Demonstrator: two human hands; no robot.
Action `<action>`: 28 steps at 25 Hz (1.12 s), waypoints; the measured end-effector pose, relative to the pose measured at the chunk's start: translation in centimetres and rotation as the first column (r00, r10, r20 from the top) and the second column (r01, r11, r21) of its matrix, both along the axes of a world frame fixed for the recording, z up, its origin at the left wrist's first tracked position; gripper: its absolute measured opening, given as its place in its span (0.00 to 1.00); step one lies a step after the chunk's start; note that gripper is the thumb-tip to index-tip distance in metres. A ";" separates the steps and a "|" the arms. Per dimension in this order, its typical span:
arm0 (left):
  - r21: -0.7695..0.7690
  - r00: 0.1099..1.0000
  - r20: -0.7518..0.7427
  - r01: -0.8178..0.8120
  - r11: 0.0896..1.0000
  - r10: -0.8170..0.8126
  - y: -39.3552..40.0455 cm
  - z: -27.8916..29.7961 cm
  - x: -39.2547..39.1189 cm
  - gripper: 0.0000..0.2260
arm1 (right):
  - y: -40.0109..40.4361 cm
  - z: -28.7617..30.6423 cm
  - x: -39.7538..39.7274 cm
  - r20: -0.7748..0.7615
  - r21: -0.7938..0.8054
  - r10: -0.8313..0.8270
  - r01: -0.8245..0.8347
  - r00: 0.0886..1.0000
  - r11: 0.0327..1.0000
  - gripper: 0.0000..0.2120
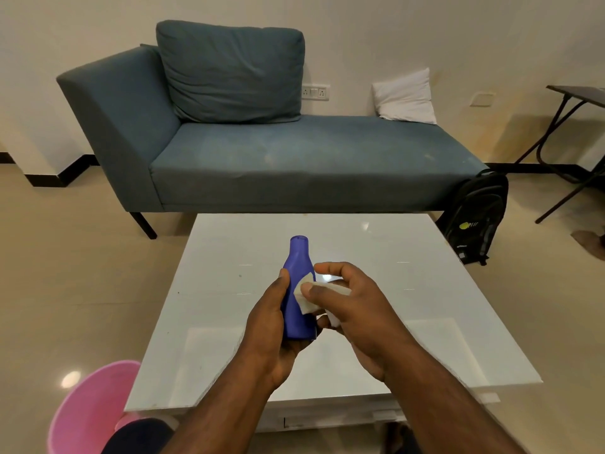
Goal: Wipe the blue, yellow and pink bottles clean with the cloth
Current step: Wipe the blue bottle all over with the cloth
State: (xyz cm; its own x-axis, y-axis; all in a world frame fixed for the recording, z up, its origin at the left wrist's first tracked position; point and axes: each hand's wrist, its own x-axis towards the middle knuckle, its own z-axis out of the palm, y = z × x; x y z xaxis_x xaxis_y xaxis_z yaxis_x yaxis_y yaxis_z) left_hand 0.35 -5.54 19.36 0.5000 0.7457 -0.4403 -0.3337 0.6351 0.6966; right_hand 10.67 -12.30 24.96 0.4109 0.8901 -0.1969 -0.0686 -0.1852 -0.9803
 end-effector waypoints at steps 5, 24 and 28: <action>-0.026 1.000 0.018 -0.002 1.000 0.002 0.0 0.1 0.1 0.18 | 0.1 0.0 0.0 0.164 0.005 -0.024 0.024 0.986 1.000 0.12; -0.020 0.999 0.033 0.020 1.000 -0.019 -0.3 1.1 -0.2 0.23 | 0.5 -2.0 -0.4 0.741 0.166 -0.191 0.099 0.643 0.981 0.10; 0.114 0.999 0.001 0.033 0.993 -0.033 -0.4 1.0 -0.1 0.19 | 0.7 -2.4 0.0 0.722 0.196 -0.198 0.079 0.663 0.977 0.08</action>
